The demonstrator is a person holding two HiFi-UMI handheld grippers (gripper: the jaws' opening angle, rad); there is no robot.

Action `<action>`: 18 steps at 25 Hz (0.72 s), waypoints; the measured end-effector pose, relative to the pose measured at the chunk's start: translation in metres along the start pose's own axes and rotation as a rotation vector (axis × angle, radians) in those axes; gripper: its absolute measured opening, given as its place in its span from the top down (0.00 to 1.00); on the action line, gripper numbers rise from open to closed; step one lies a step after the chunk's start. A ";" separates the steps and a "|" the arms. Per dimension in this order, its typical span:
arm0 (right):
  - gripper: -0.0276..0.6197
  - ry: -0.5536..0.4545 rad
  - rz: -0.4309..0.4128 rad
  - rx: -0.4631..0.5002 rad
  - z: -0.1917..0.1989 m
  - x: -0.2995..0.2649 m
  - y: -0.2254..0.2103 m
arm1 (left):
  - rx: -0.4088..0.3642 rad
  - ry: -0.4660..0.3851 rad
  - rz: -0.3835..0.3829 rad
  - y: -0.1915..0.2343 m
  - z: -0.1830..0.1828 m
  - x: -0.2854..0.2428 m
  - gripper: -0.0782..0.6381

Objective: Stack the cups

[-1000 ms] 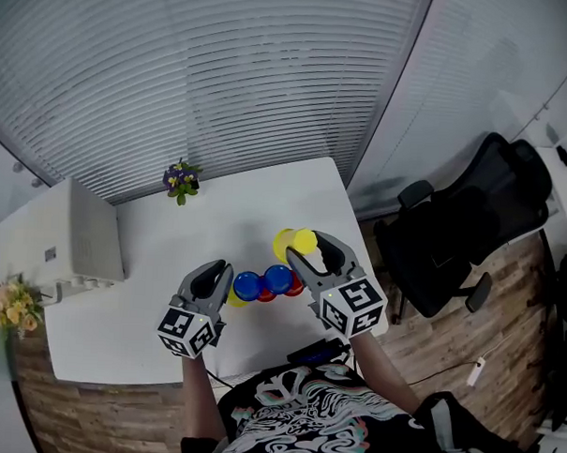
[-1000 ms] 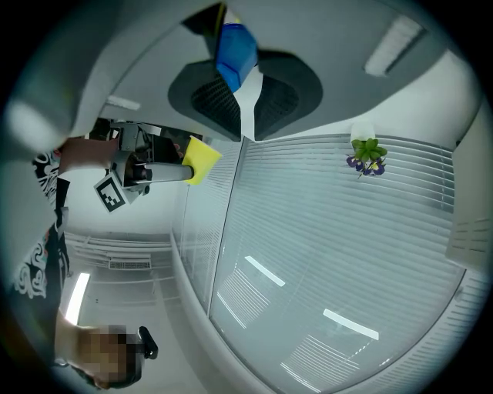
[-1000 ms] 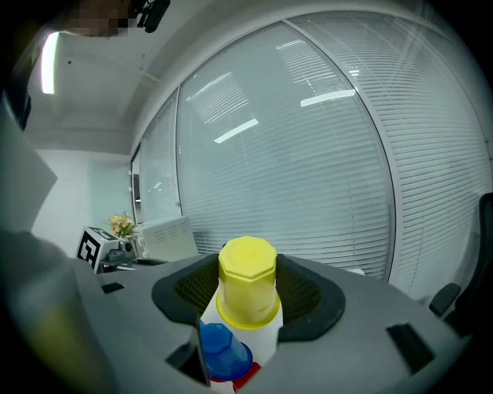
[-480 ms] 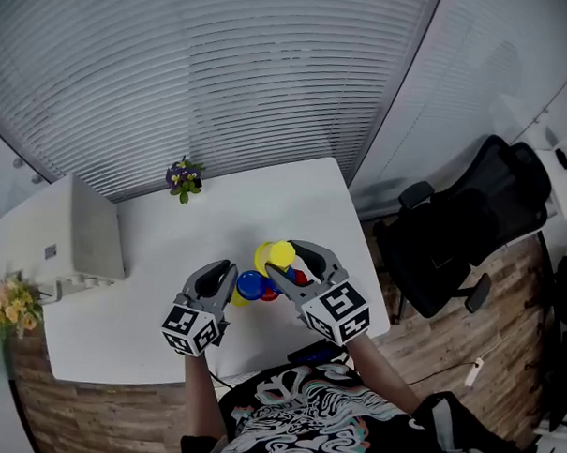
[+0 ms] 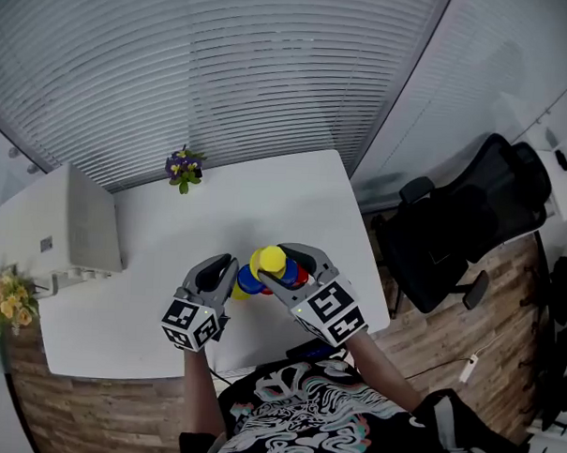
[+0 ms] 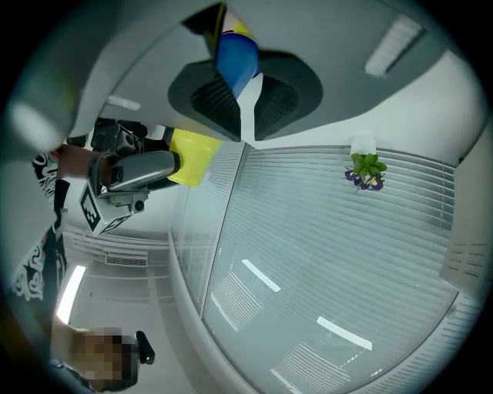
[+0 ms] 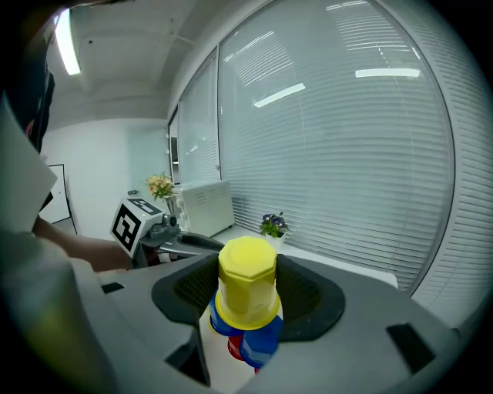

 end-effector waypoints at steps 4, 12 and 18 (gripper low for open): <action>0.60 0.019 -0.007 0.000 0.002 -0.003 0.003 | -0.002 0.008 0.006 -0.001 0.002 -0.001 0.81; 0.60 0.058 -0.002 0.016 0.007 -0.006 0.004 | 0.006 0.012 0.000 0.001 0.005 0.001 0.81; 0.59 0.066 0.003 0.034 0.009 -0.009 0.007 | 0.010 0.015 0.000 0.003 0.007 0.001 0.81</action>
Point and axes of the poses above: the fingertips, and each gripper's own axes: x backward along the fingers, y to its left, z out of its underside, the point moved 4 cm from there along x, backward along the fingers, and after that the axes turned 10 degrees about -x, right-handed, at the moved point
